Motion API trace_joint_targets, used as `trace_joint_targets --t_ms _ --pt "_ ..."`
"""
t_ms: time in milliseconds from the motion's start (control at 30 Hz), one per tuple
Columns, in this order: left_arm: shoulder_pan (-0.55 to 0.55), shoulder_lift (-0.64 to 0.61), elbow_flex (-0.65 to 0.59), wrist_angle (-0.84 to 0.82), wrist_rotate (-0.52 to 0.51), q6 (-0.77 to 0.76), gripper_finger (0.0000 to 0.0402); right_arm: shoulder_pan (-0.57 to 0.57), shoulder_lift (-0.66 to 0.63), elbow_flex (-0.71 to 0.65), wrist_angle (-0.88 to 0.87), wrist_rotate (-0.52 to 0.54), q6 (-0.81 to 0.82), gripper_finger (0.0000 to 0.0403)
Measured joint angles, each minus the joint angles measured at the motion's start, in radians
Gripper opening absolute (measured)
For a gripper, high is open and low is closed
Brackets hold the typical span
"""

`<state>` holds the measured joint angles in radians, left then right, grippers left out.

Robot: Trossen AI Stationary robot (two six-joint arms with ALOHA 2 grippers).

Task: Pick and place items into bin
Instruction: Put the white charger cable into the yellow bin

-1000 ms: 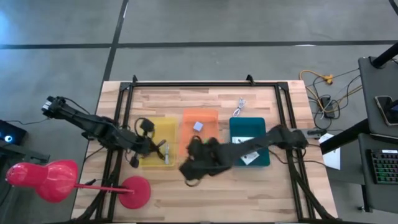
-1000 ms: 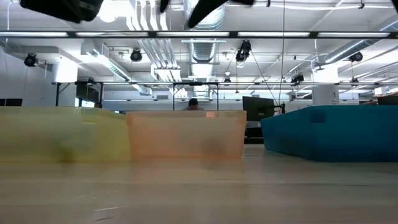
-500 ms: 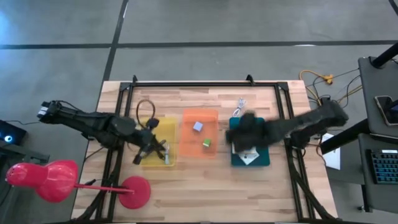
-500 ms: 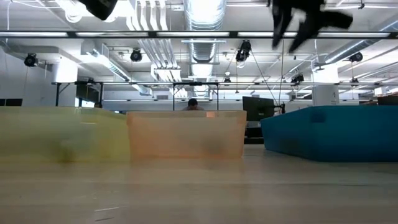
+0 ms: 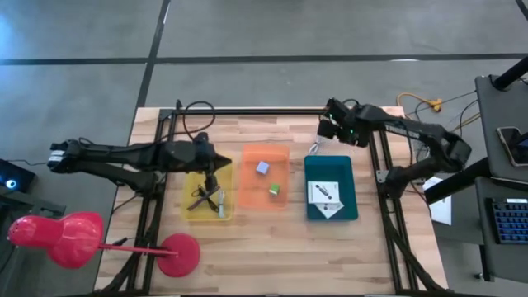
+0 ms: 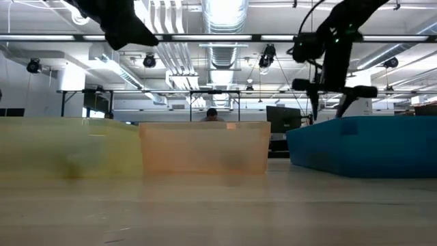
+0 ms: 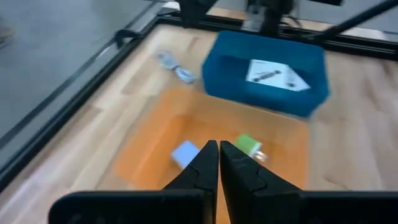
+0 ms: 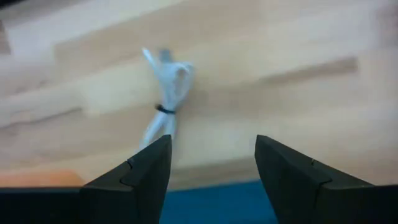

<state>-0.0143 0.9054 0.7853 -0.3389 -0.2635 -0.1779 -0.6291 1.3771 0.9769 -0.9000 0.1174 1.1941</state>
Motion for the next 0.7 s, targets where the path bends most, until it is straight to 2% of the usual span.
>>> trace_joint_targets --t_ms 100,200,300,433,567,700 --pt "0.061 0.006 0.000 -0.005 -0.001 0.002 0.0000 -0.049 0.095 0.028 0.071 -0.039 -0.039 0.0217" --pt "0.139 0.003 0.000 -0.027 -0.003 0.008 0.0000 -0.050 0.233 0.095 0.094 -0.076 -0.031 0.0217" --pt "0.213 -0.008 0.000 -0.044 0.008 0.037 0.0000 -0.039 0.373 0.193 0.079 -0.111 -0.023 0.0217" --pt "0.269 -0.043 0.000 -0.044 0.076 0.079 0.0000 -0.036 0.529 0.319 -0.021 -0.125 -0.038 0.0217" --pt "0.284 -0.086 0.000 -0.060 0.102 0.114 0.0000 -0.038 0.626 0.401 -0.162 -0.120 -0.077 0.0216" --pt "0.284 -0.112 0.000 -0.071 0.106 0.130 0.0000 -0.042 0.631 0.412 -0.186 -0.123 -0.079 0.0215"
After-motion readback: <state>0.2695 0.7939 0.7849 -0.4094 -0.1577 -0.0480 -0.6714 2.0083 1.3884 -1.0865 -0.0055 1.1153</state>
